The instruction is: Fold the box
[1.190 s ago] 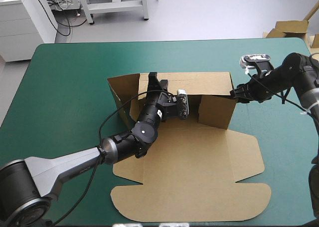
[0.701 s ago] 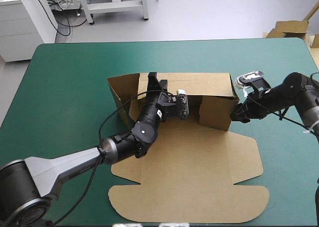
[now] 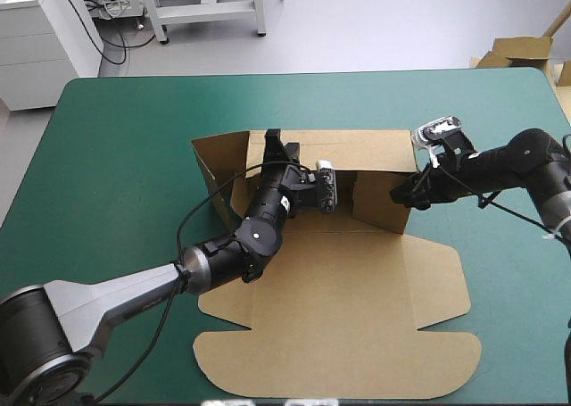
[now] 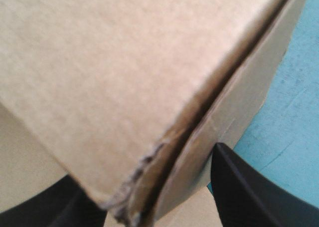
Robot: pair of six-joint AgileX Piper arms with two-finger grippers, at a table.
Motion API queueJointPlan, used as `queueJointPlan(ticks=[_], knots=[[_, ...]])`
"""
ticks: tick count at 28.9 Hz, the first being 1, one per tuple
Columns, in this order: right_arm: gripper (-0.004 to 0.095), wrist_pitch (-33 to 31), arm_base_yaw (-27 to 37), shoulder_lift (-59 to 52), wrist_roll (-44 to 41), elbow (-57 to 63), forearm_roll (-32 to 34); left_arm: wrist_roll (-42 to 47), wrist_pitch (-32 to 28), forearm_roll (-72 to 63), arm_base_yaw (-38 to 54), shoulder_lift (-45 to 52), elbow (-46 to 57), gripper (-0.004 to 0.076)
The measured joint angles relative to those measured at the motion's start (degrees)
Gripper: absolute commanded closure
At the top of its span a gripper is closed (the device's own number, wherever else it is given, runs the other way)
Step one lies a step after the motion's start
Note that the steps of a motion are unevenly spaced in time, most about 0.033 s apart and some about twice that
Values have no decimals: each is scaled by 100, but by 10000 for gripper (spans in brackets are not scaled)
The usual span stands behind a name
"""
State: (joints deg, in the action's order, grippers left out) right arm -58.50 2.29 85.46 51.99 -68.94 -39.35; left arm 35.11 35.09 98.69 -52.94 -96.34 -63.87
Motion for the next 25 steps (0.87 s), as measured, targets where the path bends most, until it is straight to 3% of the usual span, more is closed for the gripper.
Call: queueJointPlan(ticks=[6, 11, 15, 25], knots=[[446, 222, -35, 92, 162, 0, -61, 0, 0, 0, 0, 0, 0, 731], [712, 558, -238, 308, 162, 0, -28, 4, 57, -17, 0, 0, 0, 731], [888, 1189, -659, 318, -71, -10, 489, 4, 194, -117, 11, 0, 0, 731], [908, 1587, -891, 318, -769, -17, 910, 4, 298, -158, 15, 0, 6, 731]])
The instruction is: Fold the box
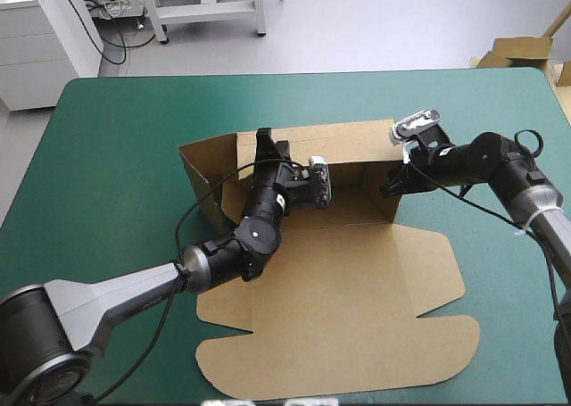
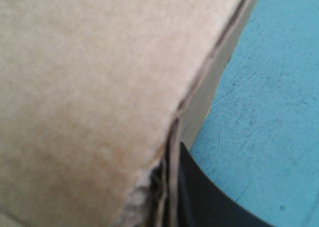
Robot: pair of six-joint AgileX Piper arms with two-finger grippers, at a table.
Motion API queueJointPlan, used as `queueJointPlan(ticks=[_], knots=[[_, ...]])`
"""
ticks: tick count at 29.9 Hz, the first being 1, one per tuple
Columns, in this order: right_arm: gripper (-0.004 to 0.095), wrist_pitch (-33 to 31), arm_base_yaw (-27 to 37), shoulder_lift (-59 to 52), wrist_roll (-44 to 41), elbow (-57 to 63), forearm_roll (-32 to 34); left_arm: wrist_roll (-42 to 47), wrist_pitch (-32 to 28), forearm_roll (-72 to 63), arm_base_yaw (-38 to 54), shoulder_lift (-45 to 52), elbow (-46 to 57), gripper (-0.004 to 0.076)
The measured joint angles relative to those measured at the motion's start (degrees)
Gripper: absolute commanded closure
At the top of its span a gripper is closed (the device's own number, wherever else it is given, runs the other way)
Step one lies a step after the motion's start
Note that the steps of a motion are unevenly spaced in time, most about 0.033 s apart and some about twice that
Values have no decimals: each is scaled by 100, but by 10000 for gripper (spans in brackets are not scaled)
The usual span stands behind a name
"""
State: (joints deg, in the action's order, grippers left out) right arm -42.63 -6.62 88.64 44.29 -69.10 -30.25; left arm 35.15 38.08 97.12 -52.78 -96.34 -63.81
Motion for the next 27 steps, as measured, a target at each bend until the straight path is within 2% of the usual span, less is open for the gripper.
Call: queueJointPlan(ticks=[8, 13, 16, 18, 20, 22, 24, 27], knots=[[906, 39, -38, 0, -406, 0, 59, 2, -5, 0, 0, 0, 0, 731], [906, 155, -235, -36, -1041, -7, 504, 2, -5, 7, 0, 0, 0, 701], [906, 212, -455, -73, -1649, -29, 1071, 2, -5, 17, 0, 0, 1, 585], [906, 212, -582, -85, -1992, -40, 1403, 21, -17, 19, 0, 0, 13, 462], [906, 217, -652, -91, -2247, -40, 1554, 59, -57, 24, 0, -5, 42, 342], [906, 217, -676, -91, -2377, -47, 1589, 66, -101, 16, 0, -11, 56, 265], [906, 217, -684, -91, -2445, -52, 1612, 85, -143, -18, 0, -30, 69, 253], [906, 207, -688, -91, -2560, -56, 1620, 103, -179, -46, 0, -48, 81, 280]])
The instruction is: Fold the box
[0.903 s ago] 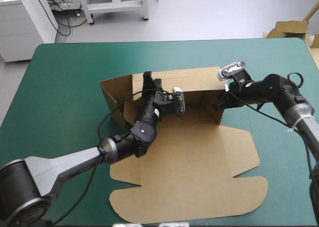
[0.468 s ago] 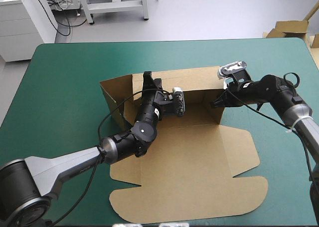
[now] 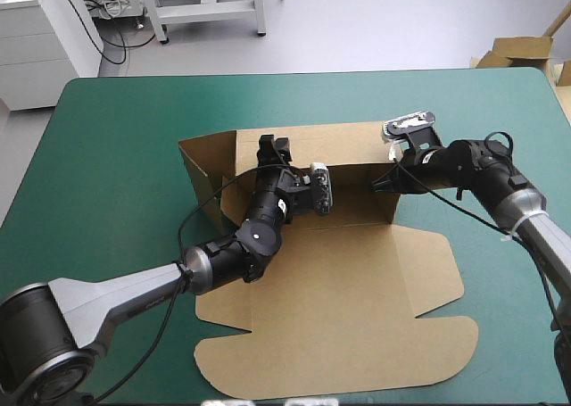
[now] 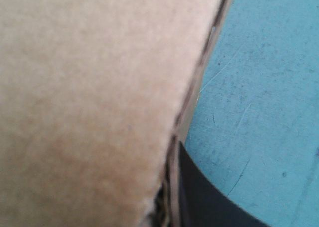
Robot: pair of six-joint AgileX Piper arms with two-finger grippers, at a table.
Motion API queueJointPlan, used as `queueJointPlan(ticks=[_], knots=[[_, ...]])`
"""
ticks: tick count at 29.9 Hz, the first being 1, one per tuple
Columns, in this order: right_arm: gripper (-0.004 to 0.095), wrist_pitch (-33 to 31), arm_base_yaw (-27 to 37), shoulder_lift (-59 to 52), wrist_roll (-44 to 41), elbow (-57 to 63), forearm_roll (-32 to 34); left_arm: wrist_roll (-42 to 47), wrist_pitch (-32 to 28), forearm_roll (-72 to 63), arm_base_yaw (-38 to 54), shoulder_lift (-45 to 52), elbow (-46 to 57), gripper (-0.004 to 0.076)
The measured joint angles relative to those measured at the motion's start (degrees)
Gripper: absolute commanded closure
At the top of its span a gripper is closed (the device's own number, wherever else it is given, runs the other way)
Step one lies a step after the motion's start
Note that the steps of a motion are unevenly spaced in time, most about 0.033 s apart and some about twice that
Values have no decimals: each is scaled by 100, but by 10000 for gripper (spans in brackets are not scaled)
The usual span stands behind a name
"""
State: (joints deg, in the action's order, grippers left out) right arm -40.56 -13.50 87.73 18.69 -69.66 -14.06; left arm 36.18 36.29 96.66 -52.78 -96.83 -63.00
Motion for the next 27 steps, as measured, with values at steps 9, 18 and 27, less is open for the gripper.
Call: queueJointPlan(ticks=[9, 18, 27], knots=[[906, -183, -29, 6, -390, -121, 73, -11, 15, -60, -183, 116, -7, 300], [906, -1327, -110, 68, -986, -727, 301, -23, 152, -65, -1164, 929, -78, 331], [908, -2671, -110, 73, -1228, -1154, 271, -24, 782, -119, -1616, 1761, -82, 708]])
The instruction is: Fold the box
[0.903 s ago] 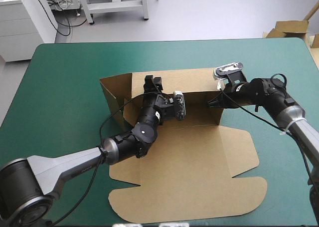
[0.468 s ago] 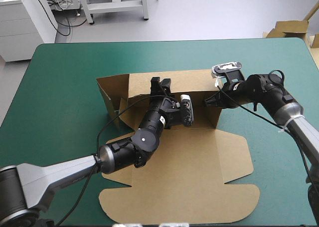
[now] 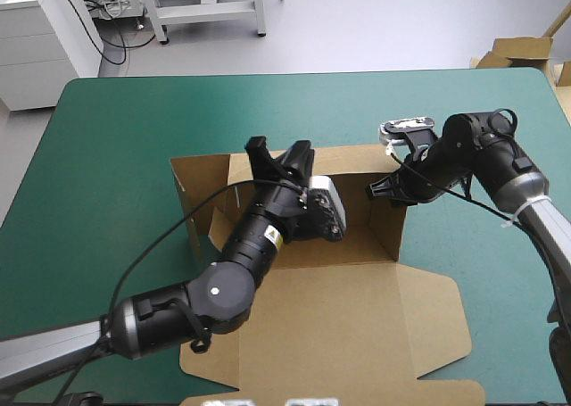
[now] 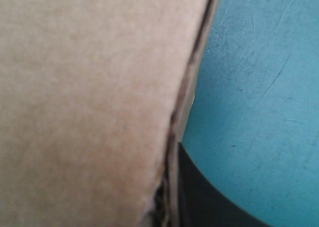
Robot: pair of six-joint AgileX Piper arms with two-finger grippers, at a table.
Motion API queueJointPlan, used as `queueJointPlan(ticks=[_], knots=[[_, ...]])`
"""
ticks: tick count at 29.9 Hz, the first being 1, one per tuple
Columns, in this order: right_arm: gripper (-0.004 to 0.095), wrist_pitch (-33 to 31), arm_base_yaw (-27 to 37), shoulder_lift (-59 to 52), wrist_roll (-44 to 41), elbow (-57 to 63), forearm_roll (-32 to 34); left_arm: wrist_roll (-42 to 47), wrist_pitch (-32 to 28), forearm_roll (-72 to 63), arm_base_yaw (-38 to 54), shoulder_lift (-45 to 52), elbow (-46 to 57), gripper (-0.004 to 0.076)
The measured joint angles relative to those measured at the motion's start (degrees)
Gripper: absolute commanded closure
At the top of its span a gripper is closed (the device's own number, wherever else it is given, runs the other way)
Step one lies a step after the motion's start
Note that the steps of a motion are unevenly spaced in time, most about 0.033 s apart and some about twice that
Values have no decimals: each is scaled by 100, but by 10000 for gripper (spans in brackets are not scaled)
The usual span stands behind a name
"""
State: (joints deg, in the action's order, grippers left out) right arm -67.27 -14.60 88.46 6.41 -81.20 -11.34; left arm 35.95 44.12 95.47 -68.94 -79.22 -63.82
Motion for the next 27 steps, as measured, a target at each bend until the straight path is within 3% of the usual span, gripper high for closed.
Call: queueJointPlan(ticks=[4, 10, 13, 16, 20, 24, 27], knots=[[907, -93, 0, 14, -95, -41, -4, -5, -89, -285, 534, 442, -123, 708], [907, -79, 0, 269, -121, -196, -15, -5, -798, -1358, 2018, 794, -302, 708], [904, 378, 0, 457, -127, -340, -23, -95, -1045, -2197, 2900, 808, -329, 708], [887, 826, 0, 686, -140, -472, 68, -733, -1272, -3447, 3692, 808, -329, 708], [740, 1034, 0, 960, -146, -689, 267, -2118, -1358, -5489, 4618, 803, -329, 708], [473, 1029, -6, 1114, -141, -803, 409, -3387, -1272, -7336, 5386, 796, -329, 708], [391, 1070, -6, 1154, -130, -858, 491, -4285, -1071, -8687, 5938, 777, -329, 708]])
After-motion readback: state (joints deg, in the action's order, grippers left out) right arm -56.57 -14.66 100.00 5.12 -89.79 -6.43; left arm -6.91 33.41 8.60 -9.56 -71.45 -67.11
